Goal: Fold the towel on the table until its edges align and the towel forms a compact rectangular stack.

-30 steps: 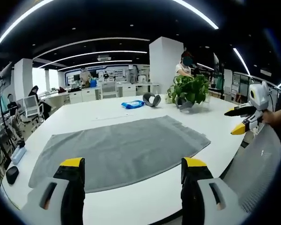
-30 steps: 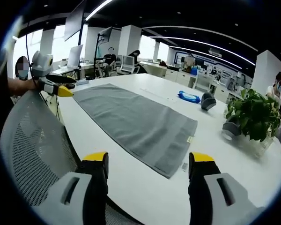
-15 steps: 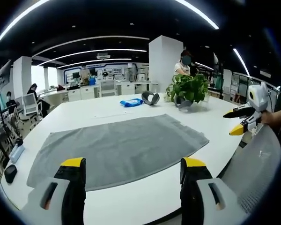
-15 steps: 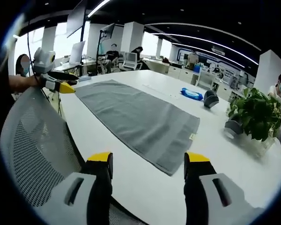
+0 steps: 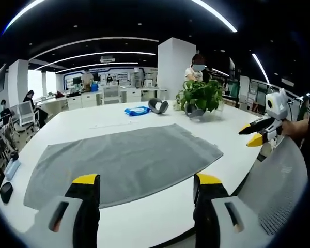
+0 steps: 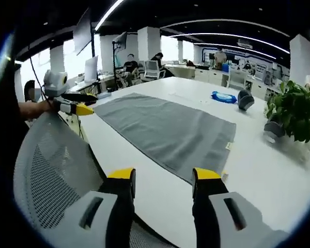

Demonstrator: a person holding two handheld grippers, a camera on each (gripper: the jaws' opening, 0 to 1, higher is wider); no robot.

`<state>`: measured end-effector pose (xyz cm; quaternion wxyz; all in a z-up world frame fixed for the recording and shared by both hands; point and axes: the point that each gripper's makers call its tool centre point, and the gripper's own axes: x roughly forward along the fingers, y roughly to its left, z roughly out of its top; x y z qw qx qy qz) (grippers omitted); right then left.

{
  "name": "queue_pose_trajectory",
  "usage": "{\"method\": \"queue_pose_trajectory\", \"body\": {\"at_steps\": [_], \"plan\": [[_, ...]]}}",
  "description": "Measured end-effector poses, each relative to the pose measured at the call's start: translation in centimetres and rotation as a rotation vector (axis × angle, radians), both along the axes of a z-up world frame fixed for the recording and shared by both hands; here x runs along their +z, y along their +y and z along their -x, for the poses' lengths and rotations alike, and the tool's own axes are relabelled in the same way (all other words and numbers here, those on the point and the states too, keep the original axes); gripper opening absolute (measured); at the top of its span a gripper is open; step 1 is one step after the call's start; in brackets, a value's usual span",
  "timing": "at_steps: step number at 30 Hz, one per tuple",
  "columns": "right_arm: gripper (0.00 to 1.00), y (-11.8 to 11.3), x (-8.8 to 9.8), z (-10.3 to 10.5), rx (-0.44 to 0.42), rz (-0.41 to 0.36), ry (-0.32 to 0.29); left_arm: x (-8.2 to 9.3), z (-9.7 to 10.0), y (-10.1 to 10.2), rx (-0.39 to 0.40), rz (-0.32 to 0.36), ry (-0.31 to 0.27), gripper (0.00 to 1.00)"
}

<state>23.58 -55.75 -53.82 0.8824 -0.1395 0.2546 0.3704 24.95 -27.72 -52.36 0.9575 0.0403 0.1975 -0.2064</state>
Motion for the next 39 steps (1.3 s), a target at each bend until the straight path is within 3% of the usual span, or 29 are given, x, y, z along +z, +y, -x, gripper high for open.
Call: {"method": "queue_pose_trajectory", "body": {"at_steps": [2, 5, 7, 10, 12, 13, 15, 18, 21, 24, 25, 27, 30, 32, 33, 38, 39], "plan": [[0.33, -0.7, -0.6, -1.0, 0.016, 0.084, -0.007, -0.4, 0.2, -0.5, -0.051, -0.037, 0.024, 0.72], [0.27, -0.5, -0.4, -2.5, 0.031, 0.091, -0.013, -0.9, -0.3, -0.7, -0.142, -0.175, 0.032, 0.69], [0.23, -0.6, -0.8, -3.8, 0.045, 0.108, -0.002, -0.6, -1.3, -0.9, -0.168, -0.208, 0.037, 0.67], [0.17, -2.4, -3.4, -5.2, 0.026, 0.219, 0.09, 0.4, -3.1, -1.8, -0.207, -0.187, 0.047, 0.62], [0.13, -2.6, -4.7, -5.6, 0.048, 0.23, 0.112, 0.9, -4.3, -2.8, -0.261, -0.204, 0.043, 0.57], [0.14, -3.0, -5.7, -5.4, 0.031, 0.226, 0.168, 1.0, -4.7, -3.0, -0.27, -0.214, 0.043, 0.56], [0.2, -3.5, -7.2, -5.4, 0.03, 0.24, 0.214, 1.2, -5.7, -4.0, -0.292, -0.226, 0.03, 0.58], [0.16, -4.8, -9.1, -5.1, 0.051, 0.316, 0.247, 0.5, -6.7, -5.9, -0.345, -0.207, 0.052, 0.6], [0.18, -5.6, -10.2, -5.5, 0.023, 0.336, 0.268, -0.9, -7.3, -7.6, -0.397, -0.245, 0.07, 0.6], [0.18, -5.7, -10.9, -5.8, 0.022, 0.343, 0.291, -2.2, -7.9, -10.0, -0.423, -0.184, 0.111, 0.6], [0.17, -5.9, -11.1, -5.9, 0.043, 0.384, 0.285, -2.9, -8.4, -11.0, -0.407, -0.145, 0.138, 0.6], [0.16, -6.1, -11.5, -6.2, 0.067, 0.455, 0.268, -3.9, -8.7, -12.7, -0.417, -0.139, 0.157, 0.6], [0.18, -5.1, -11.7, -6.7, 0.062, 0.417, 0.265, -4.8, -8.5, -15.0, -0.434, -0.13, 0.164, 0.6], [0.17, -4.8, -12.1, -6.9, 0.075, 0.432, 0.272, -5.3, -8.0, -16.6, -0.442, -0.09, 0.159, 0.59], [0.17, -4.8, -12.5, -7.0, 0.078, 0.45, 0.271, -5.7, -7.7, -17.0, -0.444, -0.081, 0.161, 0.59], [0.12, -4.8, -12.5, -7.5, 0.022, 0.392, 0.299, -7.6, -6.5, -16.4, -0.417, -0.032, 0.187, 0.58], [0.11, -4.6, -12.6, -7.5, 0.007, 0.359, 0.313, -8.3, -6.2, -16.0, -0.424, -0.05, 0.259, 0.58]]}}
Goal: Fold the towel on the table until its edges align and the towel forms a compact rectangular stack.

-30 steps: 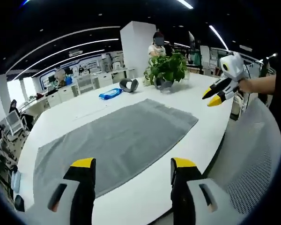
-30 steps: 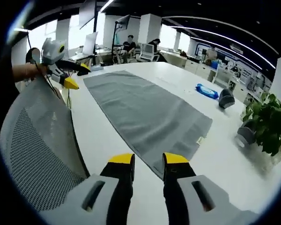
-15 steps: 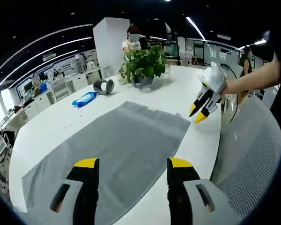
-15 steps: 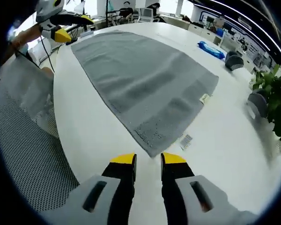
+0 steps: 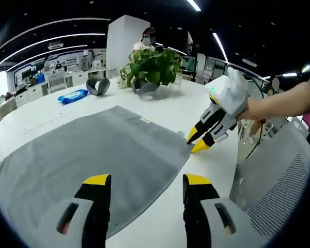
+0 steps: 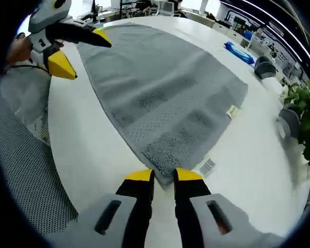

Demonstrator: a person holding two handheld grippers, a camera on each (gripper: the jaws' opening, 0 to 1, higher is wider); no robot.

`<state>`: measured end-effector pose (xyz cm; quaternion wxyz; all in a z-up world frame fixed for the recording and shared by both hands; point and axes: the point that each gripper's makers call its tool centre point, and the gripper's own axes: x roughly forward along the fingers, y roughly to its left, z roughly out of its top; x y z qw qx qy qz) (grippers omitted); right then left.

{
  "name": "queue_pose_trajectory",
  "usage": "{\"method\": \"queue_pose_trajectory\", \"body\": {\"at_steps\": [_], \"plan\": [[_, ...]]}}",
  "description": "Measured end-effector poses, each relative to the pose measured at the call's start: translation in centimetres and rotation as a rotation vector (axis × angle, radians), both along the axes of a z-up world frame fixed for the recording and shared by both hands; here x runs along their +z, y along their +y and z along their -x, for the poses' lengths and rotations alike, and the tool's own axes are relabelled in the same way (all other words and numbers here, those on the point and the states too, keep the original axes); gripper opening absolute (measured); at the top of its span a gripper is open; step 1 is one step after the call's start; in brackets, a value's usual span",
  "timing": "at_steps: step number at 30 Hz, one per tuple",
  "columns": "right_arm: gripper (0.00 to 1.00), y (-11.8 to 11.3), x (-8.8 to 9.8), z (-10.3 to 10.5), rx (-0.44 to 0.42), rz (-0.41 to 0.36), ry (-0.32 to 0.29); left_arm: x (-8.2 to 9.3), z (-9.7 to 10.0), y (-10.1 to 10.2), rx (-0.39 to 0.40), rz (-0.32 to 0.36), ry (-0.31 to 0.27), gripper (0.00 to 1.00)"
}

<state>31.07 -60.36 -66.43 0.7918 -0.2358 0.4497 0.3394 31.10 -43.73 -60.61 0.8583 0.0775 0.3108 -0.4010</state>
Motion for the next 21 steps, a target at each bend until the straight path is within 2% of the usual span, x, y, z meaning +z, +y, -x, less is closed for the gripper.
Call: {"method": "queue_pose_trajectory", "body": {"at_steps": [2, 5, 7, 11, 15, 16, 17, 18, 19, 21], "plan": [[0.11, -0.2, 0.0, -0.2, -0.035, -0.023, 0.001, 0.7, -0.8, 0.1, 0.008, 0.022, -0.062, 0.58], [0.09, -0.2, -0.1, -0.2, -0.039, -0.035, -0.008, 1.3, -0.7, -0.3, 0.045, 0.096, -0.025, 0.58], [0.06, -0.2, 0.0, -0.3, -0.047, -0.038, -0.025, 1.1, -0.4, -0.6, 0.028, 0.088, -0.025, 0.58], [0.02, 0.0, 0.1, -0.3, -0.046, -0.044, -0.063, 0.4, 0.6, -1.6, -0.068, 0.0, -0.061, 0.57], [0.01, 0.5, 1.0, 0.4, -0.048, -0.054, -0.064, 0.4, 1.6, -2.8, -0.138, -0.023, -0.091, 0.56], [0.0, 0.7, 1.6, 0.5, -0.037, -0.057, -0.081, 0.5, 1.7, -3.1, -0.151, -0.026, -0.099, 0.55], [0.0, 0.9, 2.0, 0.4, -0.027, -0.058, -0.097, 0.7, 2.0, -3.4, -0.172, -0.033, -0.115, 0.54], [0.0, 1.1, 2.9, 0.3, -0.018, -0.055, -0.139, 0.9, 2.0, -3.7, -0.196, -0.052, -0.149, 0.49], [0.0, 1.2, 3.2, 0.2, -0.013, -0.051, -0.15, 1.3, 2.1, -4.0, -0.229, -0.071, -0.195, 0.45], [0.0, 1.8, 4.6, 0.4, 0.014, -0.05, -0.189, 1.6, 2.6, -4.6, -0.27, -0.075, -0.222, 0.35]]}}
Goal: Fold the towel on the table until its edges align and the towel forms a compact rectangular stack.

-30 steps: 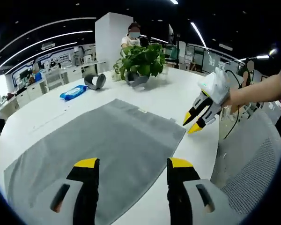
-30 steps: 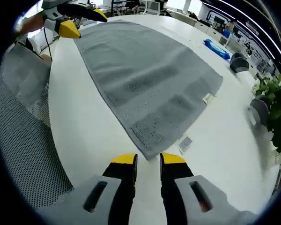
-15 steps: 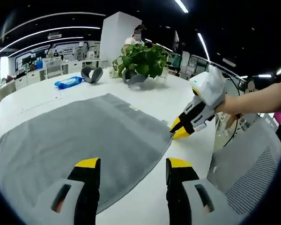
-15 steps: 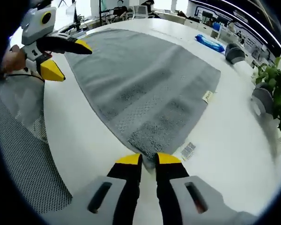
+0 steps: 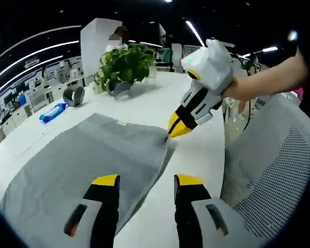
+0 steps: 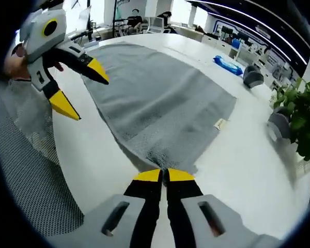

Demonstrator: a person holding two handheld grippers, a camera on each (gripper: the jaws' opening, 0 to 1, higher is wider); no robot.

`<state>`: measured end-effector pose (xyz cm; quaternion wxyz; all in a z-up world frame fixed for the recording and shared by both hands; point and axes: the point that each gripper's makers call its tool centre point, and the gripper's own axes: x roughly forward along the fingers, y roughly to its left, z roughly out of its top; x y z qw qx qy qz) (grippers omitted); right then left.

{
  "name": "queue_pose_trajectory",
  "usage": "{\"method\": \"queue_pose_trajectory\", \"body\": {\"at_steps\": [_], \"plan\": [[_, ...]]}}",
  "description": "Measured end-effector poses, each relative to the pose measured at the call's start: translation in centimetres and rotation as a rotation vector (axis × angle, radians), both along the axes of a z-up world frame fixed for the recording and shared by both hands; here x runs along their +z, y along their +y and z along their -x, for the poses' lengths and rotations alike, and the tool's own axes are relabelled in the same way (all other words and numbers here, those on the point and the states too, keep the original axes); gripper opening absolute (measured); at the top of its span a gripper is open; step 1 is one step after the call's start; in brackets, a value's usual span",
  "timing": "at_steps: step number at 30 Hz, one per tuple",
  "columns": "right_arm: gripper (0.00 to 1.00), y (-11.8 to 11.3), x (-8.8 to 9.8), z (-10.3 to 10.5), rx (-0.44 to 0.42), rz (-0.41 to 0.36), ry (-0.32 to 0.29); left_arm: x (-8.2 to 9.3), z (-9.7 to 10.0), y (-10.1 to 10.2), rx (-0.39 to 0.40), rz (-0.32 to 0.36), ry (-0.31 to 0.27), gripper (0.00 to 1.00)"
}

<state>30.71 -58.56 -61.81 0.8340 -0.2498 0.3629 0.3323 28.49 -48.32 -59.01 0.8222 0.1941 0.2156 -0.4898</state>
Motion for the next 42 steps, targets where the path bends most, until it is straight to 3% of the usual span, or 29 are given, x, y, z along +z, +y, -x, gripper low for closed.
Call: {"method": "queue_pose_trajectory", "body": {"at_steps": [3, 10, 20, 25, 29, 34, 37, 42], "plan": [[0.0, 1.5, 2.2, 0.3, 0.016, -0.04, -0.049, 0.4, 0.6, -0.8, -0.03, 0.009, -0.022, 0.31], [0.0, 5.8, 5.1, 1.4, 0.073, -0.124, -0.067, 1.1, 1.0, -1.7, -0.08, -0.007, -0.095, 0.26], [0.0, 8.4, 6.0, 1.6, 0.093, -0.191, -0.041, 1.9, 0.5, -1.5, -0.1, -0.067, -0.214, 0.25], [0.0, 8.7, 6.9, 1.2, 0.117, -0.177, -0.055, 5.2, -0.8, -1.0, -0.057, -0.051, -0.402, 0.24], [0.0, 9.3, 7.5, 1.1, 0.146, -0.159, -0.059, 6.4, -1.3, -0.5, -0.027, -0.057, -0.462, 0.24], [0.0, 10.7, 8.3, 1.4, 0.186, -0.16, -0.069, 5.4, -1.4, -0.2, -0.04, -0.092, -0.436, 0.2], [0.0, 11.2, 8.5, 1.5, 0.187, -0.174, -0.059, 5.2, -1.4, -0.1, -0.049, -0.149, -0.478, 0.17], [0.0, 11.8, 9.0, 1.9, 0.176, -0.221, -0.037, 5.6, -1.4, 0.0, -0.064, -0.181, -0.53, 0.12]]}}
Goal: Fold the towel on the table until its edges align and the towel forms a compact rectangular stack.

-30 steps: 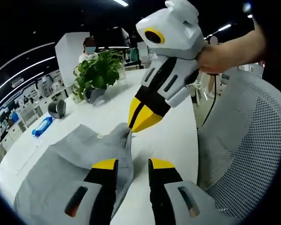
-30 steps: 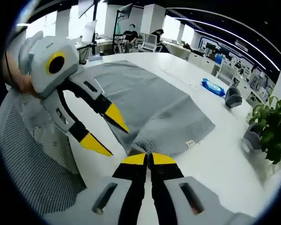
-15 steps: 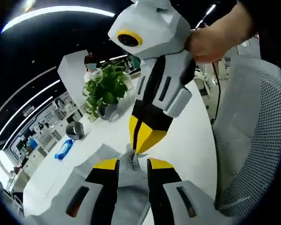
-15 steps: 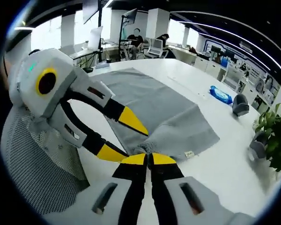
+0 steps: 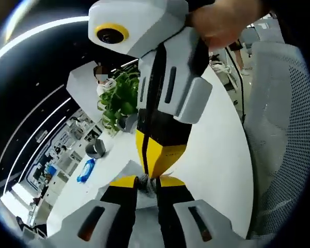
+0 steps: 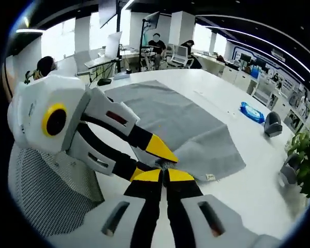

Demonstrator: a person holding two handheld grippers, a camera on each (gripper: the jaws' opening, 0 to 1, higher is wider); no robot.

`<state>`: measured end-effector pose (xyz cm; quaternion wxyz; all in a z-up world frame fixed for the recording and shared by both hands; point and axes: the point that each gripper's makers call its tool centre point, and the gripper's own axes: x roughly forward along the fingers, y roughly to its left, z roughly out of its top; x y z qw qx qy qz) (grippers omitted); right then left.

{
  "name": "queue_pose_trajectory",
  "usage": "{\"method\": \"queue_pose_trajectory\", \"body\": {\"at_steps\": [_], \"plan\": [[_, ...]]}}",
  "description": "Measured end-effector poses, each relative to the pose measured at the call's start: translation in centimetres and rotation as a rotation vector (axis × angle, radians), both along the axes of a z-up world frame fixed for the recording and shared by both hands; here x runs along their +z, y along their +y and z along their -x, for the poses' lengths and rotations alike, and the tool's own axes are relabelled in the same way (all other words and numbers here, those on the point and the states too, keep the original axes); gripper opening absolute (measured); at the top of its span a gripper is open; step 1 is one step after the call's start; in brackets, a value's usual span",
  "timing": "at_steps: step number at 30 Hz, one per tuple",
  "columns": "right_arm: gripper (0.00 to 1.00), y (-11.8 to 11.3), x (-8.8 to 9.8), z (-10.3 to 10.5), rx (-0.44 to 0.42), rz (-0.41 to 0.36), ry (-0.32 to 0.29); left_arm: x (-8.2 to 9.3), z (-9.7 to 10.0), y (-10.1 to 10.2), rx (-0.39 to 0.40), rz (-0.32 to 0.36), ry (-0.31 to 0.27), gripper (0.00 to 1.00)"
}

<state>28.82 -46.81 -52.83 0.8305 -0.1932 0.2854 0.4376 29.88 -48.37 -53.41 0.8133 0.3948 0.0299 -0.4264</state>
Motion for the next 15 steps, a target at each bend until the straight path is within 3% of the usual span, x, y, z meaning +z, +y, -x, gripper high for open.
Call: {"method": "queue_pose_trajectory", "body": {"at_steps": [4, 5, 6, 7, 10, 12, 14, 15], "plan": [[0.0, 0.0, 0.0, 0.2, -0.002, -0.01, 0.008, -0.3, 0.2, -0.1, -0.011, -0.034, -0.007, 0.07], [0.0, 1.1, 0.7, 0.8, 0.063, -0.079, 0.014, -0.6, 0.3, -0.1, -0.012, -0.036, 0.016, 0.04], [0.0, 1.0, 0.7, 1.2, 0.039, -0.103, 0.06, -0.6, 0.1, 0.1, 0.008, -0.023, 0.03, 0.04], [0.0, 1.2, 1.0, 1.2, 0.048, -0.133, 0.061, -0.9, 0.2, 0.2, 0.022, 0.003, 0.086, 0.03], [0.0, 0.3, 2.0, 0.2, 0.058, -0.197, 0.044, -1.0, 0.1, 0.5, 0.05, 0.059, 0.159, 0.03], [0.0, -1.9, 2.0, -2.4, -0.025, -0.227, 0.061, -1.1, -0.1, 0.7, 0.063, 0.071, 0.185, 0.03], [0.0, -4.5, 1.0, -5.2, -0.117, -0.192, 0.065, -1.2, -0.1, 0.7, 0.065, 0.078, 0.196, 0.03], [0.0, -6.9, -0.4, -7.3, -0.205, -0.136, 0.084, -1.2, -0.1, 0.7, 0.066, 0.085, 0.208, 0.03]]}}
